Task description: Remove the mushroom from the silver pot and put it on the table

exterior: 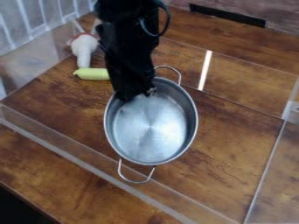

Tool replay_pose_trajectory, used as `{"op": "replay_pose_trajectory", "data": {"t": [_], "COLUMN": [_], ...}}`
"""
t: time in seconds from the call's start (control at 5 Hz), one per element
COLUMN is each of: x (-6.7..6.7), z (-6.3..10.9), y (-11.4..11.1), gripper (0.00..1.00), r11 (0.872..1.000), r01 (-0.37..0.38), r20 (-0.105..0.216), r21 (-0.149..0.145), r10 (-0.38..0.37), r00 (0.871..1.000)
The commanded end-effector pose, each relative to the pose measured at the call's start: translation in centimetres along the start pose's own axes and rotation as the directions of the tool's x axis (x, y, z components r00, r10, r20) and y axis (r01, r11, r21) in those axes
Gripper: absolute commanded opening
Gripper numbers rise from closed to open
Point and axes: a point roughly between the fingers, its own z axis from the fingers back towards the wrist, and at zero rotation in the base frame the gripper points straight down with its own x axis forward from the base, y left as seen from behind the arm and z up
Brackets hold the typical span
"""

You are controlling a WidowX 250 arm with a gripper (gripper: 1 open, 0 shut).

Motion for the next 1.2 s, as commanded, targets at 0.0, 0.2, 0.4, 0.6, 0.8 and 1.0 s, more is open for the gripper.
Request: {"op": "replay_pose_trajectory", "data": {"t": [0.0,0.2,0.4,0.6,0.8,1.0], "x": [-0.4,-0.1,0.5,0.2,-0.2,0.5], "z": [1.6,1.3,0.7,1.2,1.6,0.6], "y": [0.5,-0.1,-0.4,0.1,0.5,-0.2], "gripper": [0.00,0.00,0.00,0.00,0.00,0.00], "r11": [0.999,0.995,0.984,0.983,0.983,0.977], "r01": [-0.039,-0.103,-0.178,-0.182,-0.185,-0.211], "r20": [0.070,0.083,0.078,0.080,0.083,0.083], "r21": [0.002,-0.003,0.016,0.017,0.019,0.022], "r10": [0.039,0.103,0.176,0.180,0.182,0.209], "r00": [0.997,0.991,0.981,0.980,0.980,0.974]}}
